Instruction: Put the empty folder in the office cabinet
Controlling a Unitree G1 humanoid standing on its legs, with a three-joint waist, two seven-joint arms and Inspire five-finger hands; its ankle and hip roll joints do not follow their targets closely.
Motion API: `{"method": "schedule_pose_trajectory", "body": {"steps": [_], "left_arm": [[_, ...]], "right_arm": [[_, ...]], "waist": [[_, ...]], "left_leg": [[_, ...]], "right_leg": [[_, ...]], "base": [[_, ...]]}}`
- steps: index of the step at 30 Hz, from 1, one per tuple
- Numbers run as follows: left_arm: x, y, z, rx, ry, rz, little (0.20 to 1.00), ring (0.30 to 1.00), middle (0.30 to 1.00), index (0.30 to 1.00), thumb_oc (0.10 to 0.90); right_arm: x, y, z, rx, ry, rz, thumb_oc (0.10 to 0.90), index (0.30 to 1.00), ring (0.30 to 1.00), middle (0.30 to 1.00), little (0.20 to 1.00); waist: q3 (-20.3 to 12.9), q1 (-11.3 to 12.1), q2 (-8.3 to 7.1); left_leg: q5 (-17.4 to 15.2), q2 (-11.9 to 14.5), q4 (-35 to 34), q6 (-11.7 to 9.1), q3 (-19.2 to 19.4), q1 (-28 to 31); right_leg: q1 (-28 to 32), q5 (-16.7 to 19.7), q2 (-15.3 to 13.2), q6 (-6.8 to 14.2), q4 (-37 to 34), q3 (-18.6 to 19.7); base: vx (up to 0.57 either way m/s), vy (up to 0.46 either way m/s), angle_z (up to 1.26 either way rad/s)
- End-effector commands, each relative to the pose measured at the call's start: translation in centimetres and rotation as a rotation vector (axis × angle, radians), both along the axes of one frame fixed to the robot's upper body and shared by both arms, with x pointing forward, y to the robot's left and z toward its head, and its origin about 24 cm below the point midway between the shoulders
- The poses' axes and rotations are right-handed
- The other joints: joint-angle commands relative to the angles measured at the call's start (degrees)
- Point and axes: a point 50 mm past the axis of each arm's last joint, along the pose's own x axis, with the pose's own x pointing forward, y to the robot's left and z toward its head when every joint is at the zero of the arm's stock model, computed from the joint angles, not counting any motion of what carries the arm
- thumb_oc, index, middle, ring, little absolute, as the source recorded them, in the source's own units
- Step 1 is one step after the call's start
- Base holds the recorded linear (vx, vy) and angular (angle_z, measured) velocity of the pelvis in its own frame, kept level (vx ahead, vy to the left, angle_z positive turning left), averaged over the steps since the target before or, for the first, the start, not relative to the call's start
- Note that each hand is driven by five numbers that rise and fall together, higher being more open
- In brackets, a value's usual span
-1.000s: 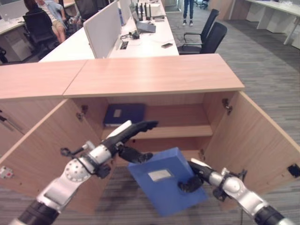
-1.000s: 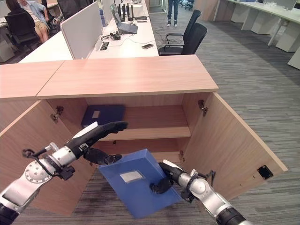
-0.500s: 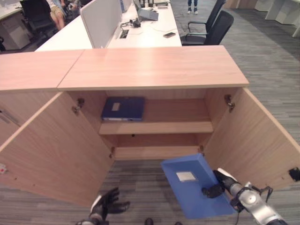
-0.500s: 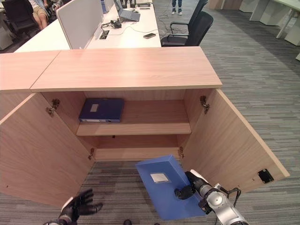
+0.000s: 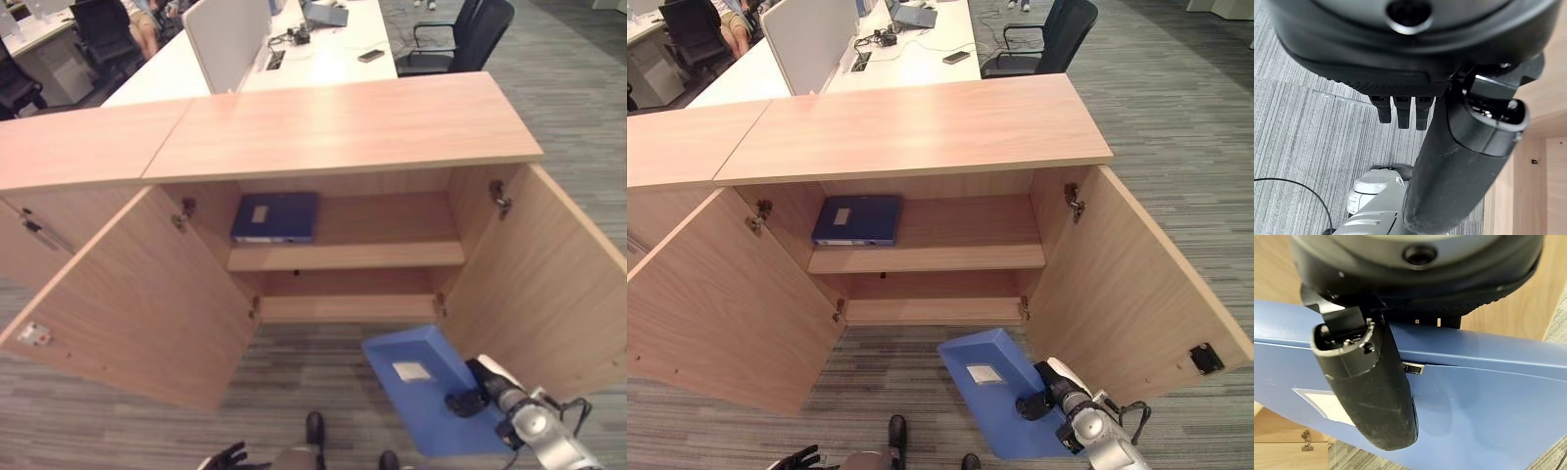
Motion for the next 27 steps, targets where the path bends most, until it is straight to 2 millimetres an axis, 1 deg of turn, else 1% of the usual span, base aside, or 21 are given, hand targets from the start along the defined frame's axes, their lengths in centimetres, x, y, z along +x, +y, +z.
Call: {"method": "schedule_pose_trajectory", "body": {"steps": [1, 4, 5, 6, 8, 9, 12, 13, 14, 15, 16, 17, 18, 19, 20, 21, 22, 23, 25, 26, 27], "left_arm": [[0.8, 2.4, 0.9, 0.063, -0.075, 0.067, 0.9, 0.9, 0.9, 0.9, 0.8], [0.6, 2.3, 0.9, 0.061, -0.073, 0.069, 0.9, 0.9, 0.9, 0.9, 0.8], [0.6, 2.4, 0.9, 0.064, -0.068, 0.069, 0.9, 0.9, 0.9, 0.9, 0.8], [0.8, 2.7, 1.0, 0.076, -0.073, 0.072, 0.9, 0.9, 0.9, 0.9, 0.8], [1.0, 2.9, 1.1, 0.082, -0.078, 0.072, 0.9, 0.9, 0.9, 0.9, 0.8], [1.0, 2.9, 1.1, 0.082, -0.078, 0.072, 0.9, 0.9, 0.9, 0.9, 0.8], [0.9, 3.2, 1.0, 0.103, -0.053, 0.054, 0.9, 0.9, 0.9, 0.9, 0.8], [0.9, 3.5, 1.0, 0.12, -0.041, 0.044, 0.9, 0.9, 0.9, 0.9, 0.8], [0.9, 3.5, 1.0, 0.119, -0.042, 0.044, 0.9, 0.9, 0.9, 0.9, 0.8], [0.9, 3.7, 1.0, 0.129, -0.033, 0.036, 0.9, 0.9, 0.9, 0.9, 0.8], [0.9, 3.8, 0.9, 0.148, -0.009, 0.004, 0.9, 0.9, 0.9, 0.9, 0.8], [0.9, 3.8, 0.9, 0.148, -0.009, 0.004, 0.9, 0.9, 0.9, 0.9, 0.8], [0.9, 3.9, 0.8, 0.161, 0.008, -0.015, 0.9, 0.9, 0.9, 0.9, 0.8], [0.9, 3.9, 0.8, 0.161, 0.008, -0.015, 0.9, 0.9, 0.9, 0.9, 0.8], [0.8, 4.0, 0.7, 0.167, 0.023, -0.029, 0.9, 0.9, 0.9, 0.9, 0.8], [0.3, 4.0, 0.6, 0.169, 0.057, -0.057, 0.9, 0.9, 0.9, 0.9, 0.8], [0.3, 4.0, 0.6, 0.169, 0.057, -0.057, 0.9, 0.9, 0.9, 0.9, 0.8], [0.0, 4.0, 0.5, 0.171, 0.072, -0.069, 0.9, 0.9, 0.9, 0.9, 0.8], [-0.7, 4.1, 0.3, 0.177, 0.119, -0.072, 0.9, 0.9, 0.9, 0.9, 0.8], [-1.3, 4.1, 0.1, 0.182, 0.152, -0.08, 0.9, 0.9, 0.9, 0.9, 0.8], [-1.3, 4.1, 0.1, 0.182, 0.152, -0.08, 0.9, 0.9, 0.9, 0.9, 0.8]], "right_arm": [[2.6, 0.5, 2.9, -0.008, -0.163, 0.07, 0.4, 0.3, 0.3, 0.3, 0.3], [2.4, 0.9, 2.5, 0.002, -0.152, 0.073, 0.4, 0.3, 0.3, 0.3, 0.3], [2.4, 1.1, 2.3, 0.009, -0.149, 0.075, 0.4, 0.3, 0.3, 0.3, 0.3], [2.6, 1.6, 2.2, 0.02, -0.149, 0.084, 0.4, 0.3, 0.3, 0.3, 0.3], [2.8, 2.0, 2.2, 0.023, -0.147, 0.101, 0.4, 0.3, 0.3, 0.3, 0.3], [2.8, 2.0, 2.2, 0.024, -0.147, 0.101, 0.4, 0.3, 0.3, 0.3, 0.3], [3.7, 2.9, 2.3, 0.039, -0.16, 0.13, 0.4, 0.3, 0.3, 0.3, 0.3], [4.2, 3.5, 2.5, 0.054, -0.173, 0.145, 0.4, 0.3, 0.3, 0.3, 0.3], [4.2, 3.5, 2.5, 0.053, -0.174, 0.145, 0.4, 0.3, 0.3, 0.3, 0.3], [4.4, 3.8, 2.6, 0.056, -0.177, 0.155, 0.4, 0.3, 0.3, 0.3, 0.3], [4.7, 4.1, 2.5, 0.059, -0.181, 0.161, 0.4, 0.3, 0.3, 0.3, 0.3], [4.7, 4.1, 2.5, 0.06, -0.181, 0.161, 0.4, 0.3, 0.3, 0.3, 0.3], [5.0, 4.5, 2.6, 0.066, -0.19, 0.165, 0.4, 0.3, 0.3, 0.3, 0.3], [5.0, 4.5, 2.6, 0.066, -0.19, 0.165, 0.4, 0.3, 0.3, 0.3, 0.3], [5.1, 4.6, 2.6, 0.072, -0.194, 0.163, 0.4, 0.3, 0.3, 0.3, 0.3], [5.0, 5.1, 2.6, 0.111, -0.194, 0.161, 0.4, 0.3, 0.3, 0.3, 0.3], [5.0, 5.1, 2.6, 0.111, -0.195, 0.161, 0.4, 0.3, 0.3, 0.3, 0.3], [4.9, 5.1, 2.6, 0.123, -0.196, 0.154, 0.4, 0.3, 0.3, 0.3, 0.3], [4.8, 5.7, 2.5, 0.168, -0.208, 0.14, 0.4, 0.3, 0.3, 0.3, 0.3], [5.0, 6.5, 2.8, 0.216, -0.222, 0.144, 0.4, 0.3, 0.3, 0.3, 0.3], [5.0, 6.5, 2.8, 0.215, -0.222, 0.144, 0.4, 0.3, 0.3, 0.3, 0.3]], "waist": [[-3.6, 1.6, -3.12], [-3.8, 1.5, -3.29], [-3.8, 1.5, -3.59], [-3.6, 1.8, -4.28], [-3.6, 2.3, -4.85], [-3.7, 2.4, -4.89], [-3.5, 2.9, -5.71], [-3.5, 3.2, -6.23], [-3.6, 3.3, -6.13], [-3.5, 3.5, -6.46], [-3.7, 3.7, -6.71], [-3.7, 3.8, -6.73], [-3.5, 3.7, -6.51], [-3.5, 3.7, -6.53], [-3.4, 3.6, -6.27], [-2.6, 3.0, -5.61], [-2.6, 3.0, -5.63], [-2.3, 2.8, -5.25], [-1.5, 2.4, -4.72], [-0.7, 1.9, -4.15], [-0.7, 1.9, -4.11]], "left_leg": [[6.5, 0.0, -0.4, -0.2, 1.1, -4.6], [6.0, -0.2, -0.1, 0.3, 1.7, -4.5], [5.6, -0.4, 0.8, 0.5, 2.0, -5.1], [3.8, -1.3, 4.3, 1.3, 2.6, -7.0], [1.6, -2.0, 7.4, 2.1, 3.5, -8.8], [1.4, -2.0, 7.6, 2.2, 3.6, -9.0], [-1.1, -2.5, 10.2, 3.5, 5.6, -10.5], [-2.8, -3.1, 11.3, 4.3, 6.5, -10.9], [-2.6, -2.9, 11.2, 4.3, 6.5, -11.0], [-3.7, -3.4, 11.7, 4.9, 6.9, -11.0], [-5.0, -4.4, 11.4, 5.9, 7.5, -10.2], [-5.0, -4.4, 11.4, 5.9, 7.5, -10.2], [-5.9, -5.3, 10.4, 7.0, 7.9, -8.6], [-5.8, -5.3, 10.4, 7.1, 7.9, -8.6], [-6.2, -6.0, 9.9, 7.8, 8.0, -7.6], [-6.8, -6.8, 8.8, 9.2, 7.6, -5.1], [-6.7, -6.8, 8.8, 9.2, 7.6, -5.1], [-7.0, -7.2, 8.0, 9.7, 7.2, -3.7], [-7.4, -7.7, 6.4, 10.6, 6.7, -1.0], [-7.6, -7.4, 5.0, 10.7, 6.4, 1.3], [-7.6, -7.4, 4.9, 10.6, 6.4, 1.3]], "right_leg": [[4.7, -10.2, -0.7, 2.3, 3.9, 0.6], [5.6, -10.1, -1.4, 2.9, 2.9, 0.8], [5.7, -10.1, -1.9, 3.2, 2.7, 0.8], [5.8, -10.0, -3.5, 3.8, 2.6, 1.0], [5.0, -9.4, -5.2, 4.9, 2.8, 1.1], [4.9, -9.5, -5.2, 4.9, 2.8, 1.2], [3.3, -7.9, -7.4, 6.4, 3.3, 2.3], [2.6, -7.1, -8.7, 7.3, 3.5, 2.4], [2.4, -7.0, -8.5, 7.2, 3.5, 2.5], [2.1, -6.5, -9.3, 7.8, 3.9, 2.5], [0.7, -3.7, -10.7, 9.0, 6.0, 2.4], [0.7, -3.8, -10.8, 9.0, 6.0, 2.5], [-1.7, -0.2, -12.1, 9.6, 10.6, 2.6], [-1.8, -0.2, -12.1, 9.6, 10.7, 2.6], [-3.1, 2.3, -12.9, 9.5, 13.9, 2.7], [-5.7, 6.2, -13.9, 8.2, 20.9, 3.1], [-5.7, 6.2, -13.9, 8.2, 21.0, 3.1], [-6.5, 7.0, -14.2, 7.6, 24.0, 3.2], [-9.9, 7.7, -14.8, 6.5, 29.9, 2.3], [-13.9, 6.1, -13.6, 5.5, 30.7, 1.1], [-13.8, 6.2, -13.6, 5.4, 30.6, 1.1]], "base": [[0.13, 0.097, -0.31], [0.19, 0.169, -0.19], [0.14, 0.171, 0.02], [0.18, 0.24, 0.0], [0.11, 0.189, -0.04], [0.06, 0.142, -0.13], [0.1, 0.203, -0.3], [0.11, 0.192, -0.36], [0.11, 0.185, -0.41], [0.12, 0.208, -0.36], [0.13, 0.21, -0.32], [0.15, 0.276, -0.17], [0.06, 0.129, -0.08], [0.09, 0.206, -0.1], [0.08, 0.221, -0.05], [0.08, 0.22, -0.08], [0.08, 0.211, 0.03], [0.07, 0.138, 0.06], [0.12, 0.177, 0.09], [0.1, 0.099, 0.02], [0.11, 0.041, -0.01]]}}
